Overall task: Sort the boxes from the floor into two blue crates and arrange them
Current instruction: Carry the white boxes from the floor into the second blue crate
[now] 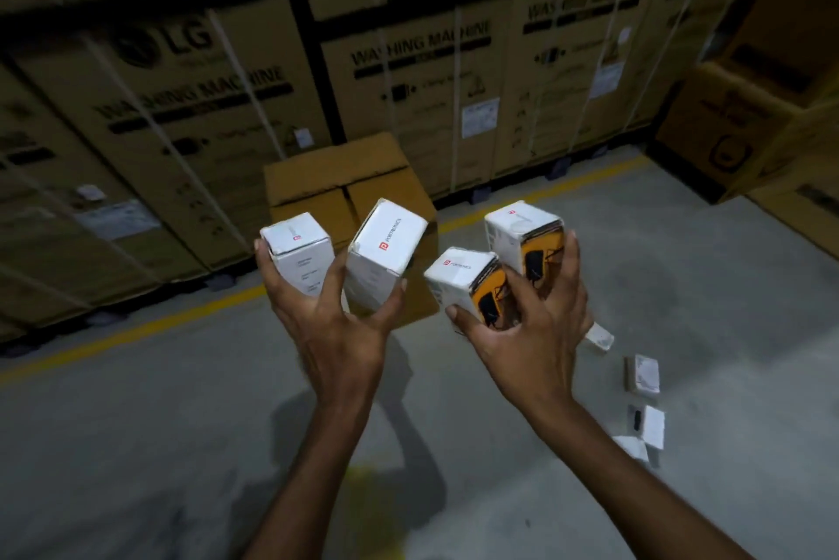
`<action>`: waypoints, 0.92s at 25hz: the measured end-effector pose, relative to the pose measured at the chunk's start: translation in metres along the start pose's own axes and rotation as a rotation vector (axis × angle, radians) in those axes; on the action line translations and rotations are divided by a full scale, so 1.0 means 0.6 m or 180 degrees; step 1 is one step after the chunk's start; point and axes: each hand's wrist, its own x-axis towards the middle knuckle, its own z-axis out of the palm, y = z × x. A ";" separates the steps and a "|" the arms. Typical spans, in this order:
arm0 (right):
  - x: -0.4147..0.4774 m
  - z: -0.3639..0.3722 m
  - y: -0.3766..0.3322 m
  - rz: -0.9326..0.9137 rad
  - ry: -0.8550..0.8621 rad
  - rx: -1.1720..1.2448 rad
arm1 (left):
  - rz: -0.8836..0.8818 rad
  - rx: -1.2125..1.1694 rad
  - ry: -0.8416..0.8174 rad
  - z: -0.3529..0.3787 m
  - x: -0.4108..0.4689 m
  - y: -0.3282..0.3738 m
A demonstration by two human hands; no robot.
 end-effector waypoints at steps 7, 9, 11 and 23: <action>-0.095 -0.101 -0.214 -0.1548 -0.0632 0.0337 | -0.0284 0.0667 0.0801 -0.324 -0.079 0.031; -0.131 -0.120 -0.269 -0.1907 -0.0753 0.0463 | -0.0431 0.0839 0.0990 -0.406 -0.114 0.033; -0.175 -0.137 -0.330 -0.2306 -0.0858 0.0610 | -0.0589 0.0980 0.1229 -0.490 -0.148 0.035; -0.529 -0.155 -0.705 -0.3347 -0.1387 0.1669 | -0.1028 0.2238 0.2620 -0.976 -0.332 -0.035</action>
